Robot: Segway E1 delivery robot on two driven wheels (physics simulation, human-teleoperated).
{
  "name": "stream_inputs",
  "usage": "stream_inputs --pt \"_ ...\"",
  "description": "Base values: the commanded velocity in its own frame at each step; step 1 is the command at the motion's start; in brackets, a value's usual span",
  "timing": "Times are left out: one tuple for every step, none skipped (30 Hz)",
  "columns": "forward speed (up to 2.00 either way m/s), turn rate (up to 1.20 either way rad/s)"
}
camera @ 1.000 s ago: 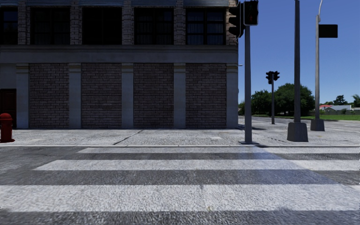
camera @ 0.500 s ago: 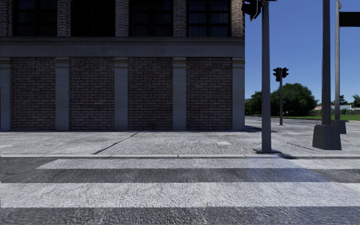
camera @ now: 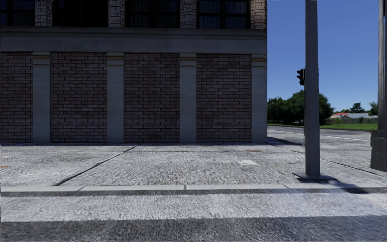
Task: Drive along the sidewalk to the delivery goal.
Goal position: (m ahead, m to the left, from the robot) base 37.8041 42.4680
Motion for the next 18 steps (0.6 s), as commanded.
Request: stream_inputs --pt "1.94 -0.39" --pt "1.94 -0.39" --pt "1.94 -0.39" --pt "1.94 -0.39" --pt "1.94 -0.39" --pt "1.94 -0.39" --pt "1.94 -0.39" --pt "1.94 -0.39" --pt "1.94 -0.39" --pt "1.94 -0.36" --pt "1.94 -0.17" --pt "1.94 0.00" --pt "1.94 0.00" --pt "1.94 0.00" --pt "1.94 0.00" --pt "1.94 -0.06" --pt "1.94 -0.06" --pt "1.94 -0.27"
